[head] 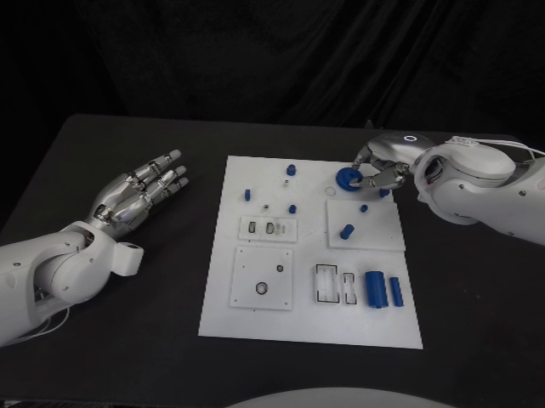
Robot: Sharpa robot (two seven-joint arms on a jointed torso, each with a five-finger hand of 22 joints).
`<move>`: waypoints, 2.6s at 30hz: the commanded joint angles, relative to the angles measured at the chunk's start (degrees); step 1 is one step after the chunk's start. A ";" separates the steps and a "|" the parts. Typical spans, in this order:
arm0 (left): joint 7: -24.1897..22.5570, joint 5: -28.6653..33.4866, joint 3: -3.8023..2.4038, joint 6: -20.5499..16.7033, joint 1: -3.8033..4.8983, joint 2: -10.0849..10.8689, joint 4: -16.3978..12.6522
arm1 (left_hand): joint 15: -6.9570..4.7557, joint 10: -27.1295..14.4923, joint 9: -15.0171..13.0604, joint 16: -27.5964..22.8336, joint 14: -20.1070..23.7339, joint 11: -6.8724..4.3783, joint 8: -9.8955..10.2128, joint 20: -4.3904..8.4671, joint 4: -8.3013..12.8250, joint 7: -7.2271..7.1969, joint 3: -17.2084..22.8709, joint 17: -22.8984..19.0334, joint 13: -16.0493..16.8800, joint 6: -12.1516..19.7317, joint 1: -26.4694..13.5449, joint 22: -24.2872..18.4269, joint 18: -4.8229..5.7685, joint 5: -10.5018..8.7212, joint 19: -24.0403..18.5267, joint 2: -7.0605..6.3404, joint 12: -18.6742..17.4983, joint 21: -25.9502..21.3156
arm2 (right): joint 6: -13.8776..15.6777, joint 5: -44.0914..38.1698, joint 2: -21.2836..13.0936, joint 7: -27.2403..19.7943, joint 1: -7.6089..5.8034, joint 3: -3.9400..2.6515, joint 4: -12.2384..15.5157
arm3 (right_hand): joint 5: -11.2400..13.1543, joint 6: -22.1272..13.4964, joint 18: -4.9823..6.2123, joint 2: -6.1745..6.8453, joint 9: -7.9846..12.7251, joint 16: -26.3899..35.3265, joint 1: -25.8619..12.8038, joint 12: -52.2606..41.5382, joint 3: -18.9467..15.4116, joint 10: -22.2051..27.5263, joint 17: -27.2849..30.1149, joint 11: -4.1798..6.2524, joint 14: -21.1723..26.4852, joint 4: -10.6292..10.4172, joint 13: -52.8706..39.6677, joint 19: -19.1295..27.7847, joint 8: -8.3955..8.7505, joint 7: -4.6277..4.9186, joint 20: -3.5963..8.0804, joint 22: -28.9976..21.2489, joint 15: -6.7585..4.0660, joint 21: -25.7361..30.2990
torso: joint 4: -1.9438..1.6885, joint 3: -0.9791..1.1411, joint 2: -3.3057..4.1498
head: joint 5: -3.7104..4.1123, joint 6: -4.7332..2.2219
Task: Assemble the parts on the task board
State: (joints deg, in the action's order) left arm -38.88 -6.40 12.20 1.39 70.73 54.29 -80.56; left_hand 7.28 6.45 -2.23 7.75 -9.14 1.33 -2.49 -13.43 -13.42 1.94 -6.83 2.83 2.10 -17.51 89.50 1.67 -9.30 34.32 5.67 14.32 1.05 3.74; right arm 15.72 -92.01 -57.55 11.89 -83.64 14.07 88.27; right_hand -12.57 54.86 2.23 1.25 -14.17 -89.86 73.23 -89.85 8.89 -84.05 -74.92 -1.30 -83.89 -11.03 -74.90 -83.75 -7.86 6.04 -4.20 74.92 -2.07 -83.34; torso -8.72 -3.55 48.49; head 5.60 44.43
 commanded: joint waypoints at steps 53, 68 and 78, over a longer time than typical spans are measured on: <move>-7.36 -0.01 -0.04 1.17 -0.55 0.01 -0.75 | 0.67 0.08 0.10 0.28 0.03 0.61 0.32 -0.72 0.24 0.18 0.85 -0.07 0.15 0.67 0.48 -0.03 -0.99 0.24 -0.03 -0.16 0.35 0.35 | 4.05 -8.21 7.24 -0.51 -1.69 0.07 5.47 | -18.98 1.07 -0.21 1.79 -16.84 -0.14 -0.25 -0.15 5.13 -5.95 -15.08 2.06 -6.11 5.78 -15.10 -1.37 -7.57 -2.25 1.87 10.57 -1.97 -0.31 | -0.02 -0.02 0.01 | -0.55 -0.43; -7.36 -0.02 -0.04 1.58 -0.68 -0.80 -0.13 | 0.69 0.05 0.11 0.24 0.08 0.67 0.33 -0.73 0.28 0.17 0.92 -0.09 0.14 0.76 0.47 -0.04 -0.99 0.24 -0.05 -0.17 0.35 0.34 | 2.19 -8.21 12.26 -1.41 -1.09 0.07 1.32 | -17.67 -1.05 -0.02 2.19 -16.49 -0.14 -1.17 -0.15 6.34 -5.95 -15.08 1.39 -6.11 5.90 -15.10 -0.94 -5.11 -1.30 1.34 10.24 -1.39 0.38 | -0.02 -0.03 0.00 | -0.49 -0.24; -7.28 -0.02 -0.04 1.79 -0.89 -1.04 0.06 | 0.71 0.02 0.12 0.20 0.14 0.74 0.34 -0.75 0.33 0.17 1.02 -0.11 0.14 0.82 0.47 -0.05 -0.99 0.24 -0.07 -0.16 0.34 0.32 | -0.44 -8.21 13.48 -0.68 -0.53 0.07 0.06 | -16.67 -2.60 0.20 2.43 -15.91 -0.14 -1.60 -0.15 7.21 -5.95 -15.08 0.92 -6.11 6.21 -15.10 -0.41 -2.94 -0.67 0.94 9.84 -0.98 1.18 | 0.00 -0.03 0.00 | -0.52 -0.10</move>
State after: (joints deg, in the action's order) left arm -38.89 -6.41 12.20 2.31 69.98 53.35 -80.45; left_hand 7.68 6.46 -2.19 7.75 -9.14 1.76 -2.49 -13.84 -13.11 1.94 -6.20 2.78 2.19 -17.10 89.50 1.67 -9.30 34.32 5.68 14.32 1.05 3.74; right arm 17.33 -99.72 -44.13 10.85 -84.39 14.16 88.45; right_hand -29.63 52.65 2.24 3.55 -1.65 -89.84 72.27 -89.84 15.69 -83.93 -74.91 -0.01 -83.99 -4.73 -74.91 -83.85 -11.45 5.39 -2.88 74.90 -3.51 -82.53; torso -8.73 -3.58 48.49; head 5.13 44.31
